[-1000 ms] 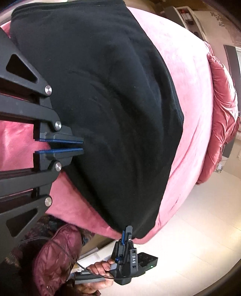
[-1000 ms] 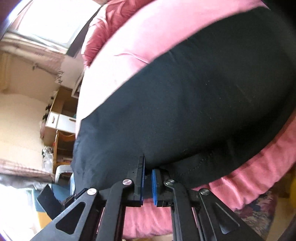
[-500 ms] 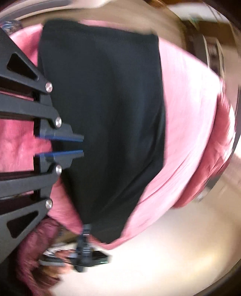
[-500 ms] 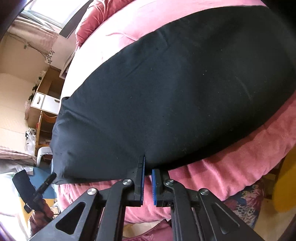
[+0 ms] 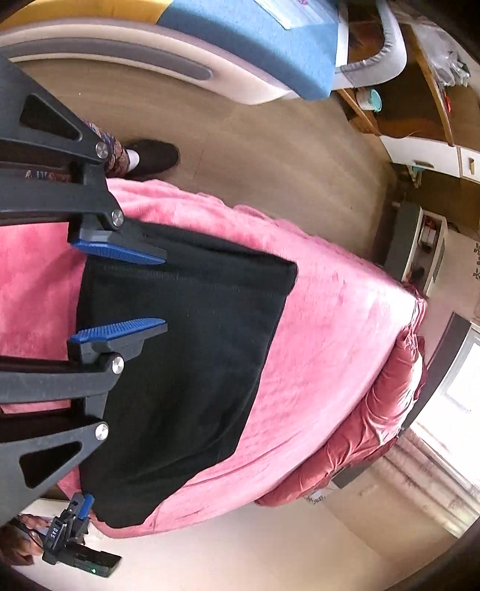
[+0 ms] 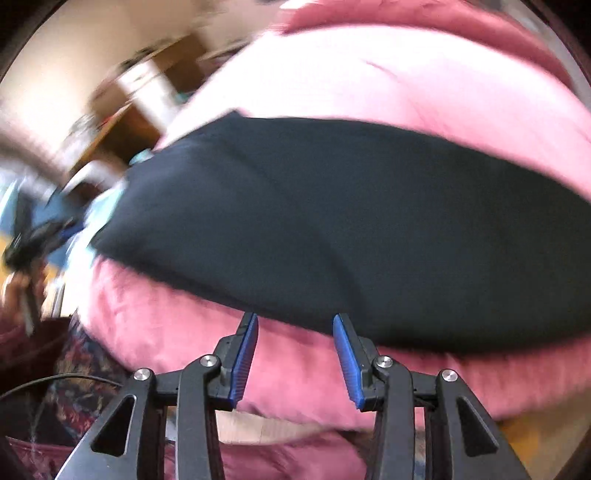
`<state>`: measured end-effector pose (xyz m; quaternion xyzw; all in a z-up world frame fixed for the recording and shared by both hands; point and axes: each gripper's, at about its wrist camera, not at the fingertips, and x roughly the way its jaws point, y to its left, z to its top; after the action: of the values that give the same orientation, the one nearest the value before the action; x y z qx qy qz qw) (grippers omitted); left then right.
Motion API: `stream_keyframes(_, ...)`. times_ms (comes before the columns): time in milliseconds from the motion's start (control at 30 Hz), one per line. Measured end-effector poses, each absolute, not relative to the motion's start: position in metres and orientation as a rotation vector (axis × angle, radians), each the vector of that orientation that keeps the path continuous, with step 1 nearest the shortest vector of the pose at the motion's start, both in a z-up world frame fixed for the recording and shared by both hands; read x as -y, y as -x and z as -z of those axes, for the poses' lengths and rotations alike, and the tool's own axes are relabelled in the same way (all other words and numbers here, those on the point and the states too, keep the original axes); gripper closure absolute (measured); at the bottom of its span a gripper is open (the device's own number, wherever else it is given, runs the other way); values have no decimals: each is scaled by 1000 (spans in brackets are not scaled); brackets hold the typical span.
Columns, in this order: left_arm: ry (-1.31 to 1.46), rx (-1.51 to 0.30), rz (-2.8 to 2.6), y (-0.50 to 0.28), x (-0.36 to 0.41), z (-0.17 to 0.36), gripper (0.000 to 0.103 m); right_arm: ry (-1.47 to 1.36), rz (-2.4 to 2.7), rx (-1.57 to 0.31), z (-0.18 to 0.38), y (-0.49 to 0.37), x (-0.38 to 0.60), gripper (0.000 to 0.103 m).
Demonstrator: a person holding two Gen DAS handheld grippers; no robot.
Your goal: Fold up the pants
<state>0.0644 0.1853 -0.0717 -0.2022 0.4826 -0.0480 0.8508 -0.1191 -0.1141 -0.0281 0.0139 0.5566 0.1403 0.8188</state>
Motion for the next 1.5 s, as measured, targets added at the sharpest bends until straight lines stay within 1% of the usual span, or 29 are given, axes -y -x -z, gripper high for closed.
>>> stream_keyframes(167, 389, -1046, 92, -59, -178, 75, 70, 134, -470, -1190, 47, 94, 47, 59)
stream_keyframes(267, 319, -1098, 82, -62, -164, 86, 70, 209, -510, -1205, 65, 89, 29, 59)
stream_keyframes(367, 297, -1123, 105, -63, -155, 94, 70, 225, -531, -1221, 77, 85, 20, 59)
stream_keyframes(400, 293, -1123, 117, -63, -152, 95, 72, 231, -529, -1221, 80, 84, 16, 59)
stream_keyframes(433, 291, -1123, 126, -64, -151, 96, 83, 238, -526, -1220, 83, 83, 14, 59)
stream_keyframes(467, 285, -1123, 134, -64, -149, 96, 87, 241, -525, -1222, 85, 81, 13, 61)
stream_keyframes(533, 270, -1118, 145, -66, -147, 96, 96, 283, -510, -1219, 89, 80, 11, 79)
stream_keyframes(567, 266, -1111, 155, -66, -147, 94, 97, 298, -501, -1215, 90, 80, 10, 92)
stream_keyframes(633, 276, -1087, 175, -66, -148, 88, 99, 283, -506, -1216, 87, 78, 12, 96)
stream_keyframes(733, 275, -1046, 185, -63, -154, 73, 100, 270, -528, -1200, 75, 81, 13, 97)
stream_keyframes(833, 257, -1032, 151, -61, -166, 65, 101, 260, -559, -1180, 63, 92, 12, 97)
stream_keyframes(1067, 301, -1080, 115, -60, -181, 79, 101, 285, -557, -1207, 79, 97, 7, 97)
stream_keyframes(1100, 327, -1082, 129, -61, -182, 79, 100, 308, -558, -1209, 81, 98, 6, 97)
stream_keyframes(1200, 342, -1065, 143, -62, -182, 76, 80, 309, -547, -1222, 85, 96, 7, 97)
stream_keyframes(1300, 317, -1090, 164, -64, -175, 79, 77, 296, -544, -1221, 85, 96, 8, 96)
stream_keyframes(1500, 291, -1179, 161, -71, -162, 102, 76, 312, -528, -1215, 86, 96, 6, 92)
